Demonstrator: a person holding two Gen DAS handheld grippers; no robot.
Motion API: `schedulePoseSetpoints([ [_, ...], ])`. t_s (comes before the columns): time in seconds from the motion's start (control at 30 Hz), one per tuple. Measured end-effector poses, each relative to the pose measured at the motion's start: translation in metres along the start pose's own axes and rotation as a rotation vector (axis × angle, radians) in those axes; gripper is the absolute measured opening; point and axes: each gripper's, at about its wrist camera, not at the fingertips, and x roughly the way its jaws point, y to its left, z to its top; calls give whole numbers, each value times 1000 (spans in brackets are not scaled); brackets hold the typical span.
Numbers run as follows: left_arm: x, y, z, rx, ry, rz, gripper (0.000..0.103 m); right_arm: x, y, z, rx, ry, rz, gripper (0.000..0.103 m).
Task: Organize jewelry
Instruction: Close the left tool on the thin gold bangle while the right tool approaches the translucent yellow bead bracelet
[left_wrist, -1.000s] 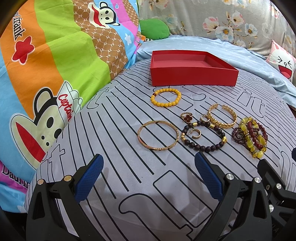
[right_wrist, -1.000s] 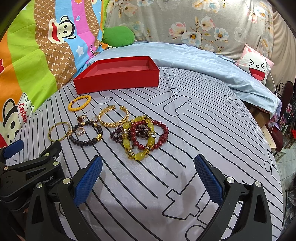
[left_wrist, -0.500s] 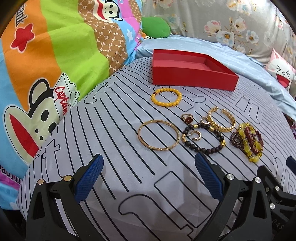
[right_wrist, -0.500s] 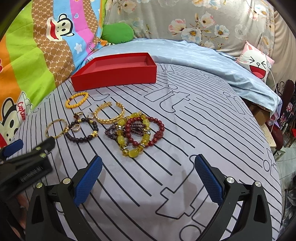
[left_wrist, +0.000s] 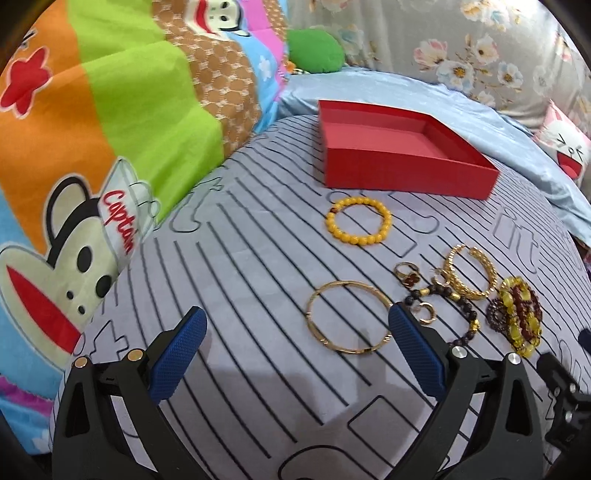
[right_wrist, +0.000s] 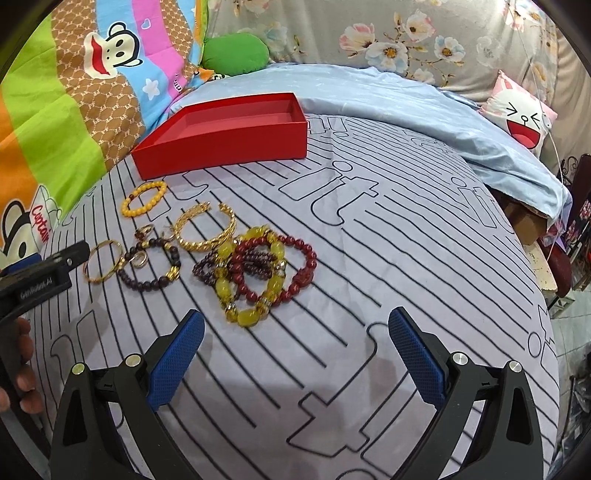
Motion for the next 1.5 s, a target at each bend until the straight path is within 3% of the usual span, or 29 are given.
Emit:
schedulePoseSetpoints([
  [0.13, 10, -9, -3, 44, 39, -16, 94, 3, 1, 8, -19, 0, -5, 96],
  [0.33, 29, -13, -2, 63, 97, -47, 85, 6, 1, 13, -22, 3, 5, 96],
  [0.63, 32, -19, 1, 84, 82, -79, 71, 9, 2, 21, -21, 8, 17, 96],
  [0.7, 31, -21, 2, 90, 76, -87, 59, 10, 2, 22, -24, 11, 19, 96],
  [0.9, 30, -22, 5, 83, 80, -120, 59, 12, -2, 25, -8, 19, 31, 95],
  [1.2, 20, -15, 9, 52, 72, -111, 59, 15, -9, 33, 6, 18, 52, 81],
  [1.5, 18, -19, 16, 51, 70, -114, 59, 35, -13, 44, 34, 60, 108, 47],
])
